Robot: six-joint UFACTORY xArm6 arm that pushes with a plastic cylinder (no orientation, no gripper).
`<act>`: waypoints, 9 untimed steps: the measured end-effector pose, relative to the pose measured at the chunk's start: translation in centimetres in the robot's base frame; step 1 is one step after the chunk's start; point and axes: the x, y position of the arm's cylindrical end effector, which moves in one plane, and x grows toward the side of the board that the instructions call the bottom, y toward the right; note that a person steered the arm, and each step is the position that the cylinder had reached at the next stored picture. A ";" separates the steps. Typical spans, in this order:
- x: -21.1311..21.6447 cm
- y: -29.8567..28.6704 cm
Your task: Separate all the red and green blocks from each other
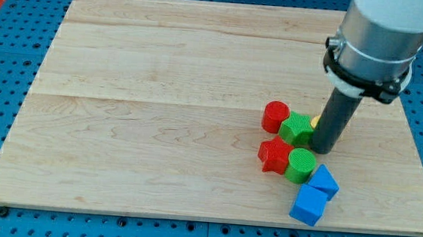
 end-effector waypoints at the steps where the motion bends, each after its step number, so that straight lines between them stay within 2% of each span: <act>1: -2.4 1.6; 2: -5.1 2.3; 4: -2.2 1.1; 5: -1.0 -1.3; 6: -1.5 -8.3; 7: -2.1 -17.6; 8: -2.4 -13.6; 9: -2.3 -3.5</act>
